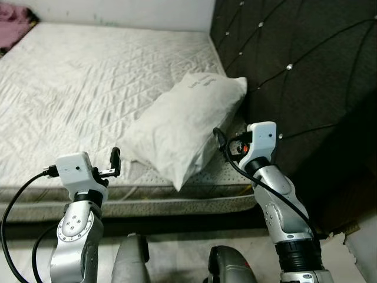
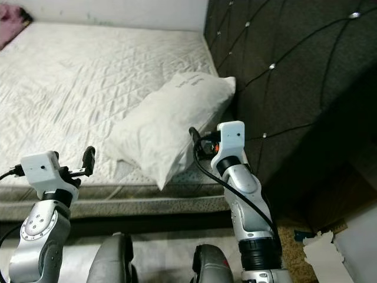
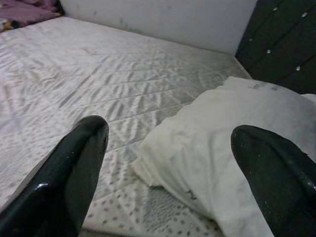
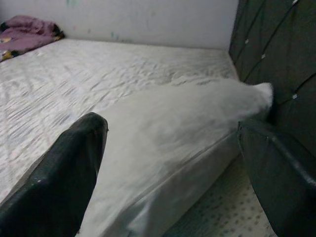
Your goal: Clean up the room
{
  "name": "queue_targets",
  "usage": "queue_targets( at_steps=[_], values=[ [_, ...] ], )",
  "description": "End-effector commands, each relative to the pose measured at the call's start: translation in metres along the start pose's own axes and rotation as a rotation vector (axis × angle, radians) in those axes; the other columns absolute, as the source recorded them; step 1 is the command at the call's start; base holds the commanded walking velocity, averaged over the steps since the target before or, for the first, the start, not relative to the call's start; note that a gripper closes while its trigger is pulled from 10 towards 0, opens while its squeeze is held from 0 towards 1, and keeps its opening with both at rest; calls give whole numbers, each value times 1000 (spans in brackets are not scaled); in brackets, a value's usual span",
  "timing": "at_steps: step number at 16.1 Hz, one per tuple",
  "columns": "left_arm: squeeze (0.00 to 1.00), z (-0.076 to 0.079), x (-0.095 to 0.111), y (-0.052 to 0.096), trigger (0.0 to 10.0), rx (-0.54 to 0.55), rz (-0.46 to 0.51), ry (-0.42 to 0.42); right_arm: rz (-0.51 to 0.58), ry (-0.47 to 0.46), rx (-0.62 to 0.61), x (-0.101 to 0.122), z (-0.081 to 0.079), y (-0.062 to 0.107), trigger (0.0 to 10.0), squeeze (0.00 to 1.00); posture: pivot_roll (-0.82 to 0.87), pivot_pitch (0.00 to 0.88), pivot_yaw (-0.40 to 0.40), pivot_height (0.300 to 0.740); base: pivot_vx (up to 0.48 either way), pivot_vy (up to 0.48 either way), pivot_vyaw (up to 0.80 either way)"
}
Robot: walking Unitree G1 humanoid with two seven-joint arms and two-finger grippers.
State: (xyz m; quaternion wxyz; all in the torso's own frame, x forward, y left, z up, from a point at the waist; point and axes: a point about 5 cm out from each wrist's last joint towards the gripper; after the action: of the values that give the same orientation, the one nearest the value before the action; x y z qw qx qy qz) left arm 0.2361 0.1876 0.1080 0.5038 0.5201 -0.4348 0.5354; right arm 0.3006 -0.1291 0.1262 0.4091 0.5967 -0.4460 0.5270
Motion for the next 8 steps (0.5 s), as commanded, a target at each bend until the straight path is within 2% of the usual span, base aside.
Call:
queue_targets(
  at_steps=[1, 8],
  values=[
    [0, 3, 1, -2, 10000, -19, 10, -4, 1, 4, -13, 1, 4, -1, 10000, 0, -63, 18, -56, 656, 405, 0, 0],
    [0, 4, 0, -3, 10000, -24, 1, -2, 5, 19, -6, 1, 3, -2, 10000, 0, -66, 19, -56, 656, 377, 0, 0]
  ],
)
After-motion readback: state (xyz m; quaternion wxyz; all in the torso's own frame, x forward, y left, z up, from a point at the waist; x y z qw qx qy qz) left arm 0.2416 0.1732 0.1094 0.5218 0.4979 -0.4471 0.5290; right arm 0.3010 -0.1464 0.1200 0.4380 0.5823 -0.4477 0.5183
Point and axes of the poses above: a point about 5 cm out from each wrist's last joint towards the gripper, its own y axis pointing back from the gripper into the wrist, its own x axis along the axis of the wrist's last joint, z = x × y, and after that the axes turned 3 degrees about -y, right-handed
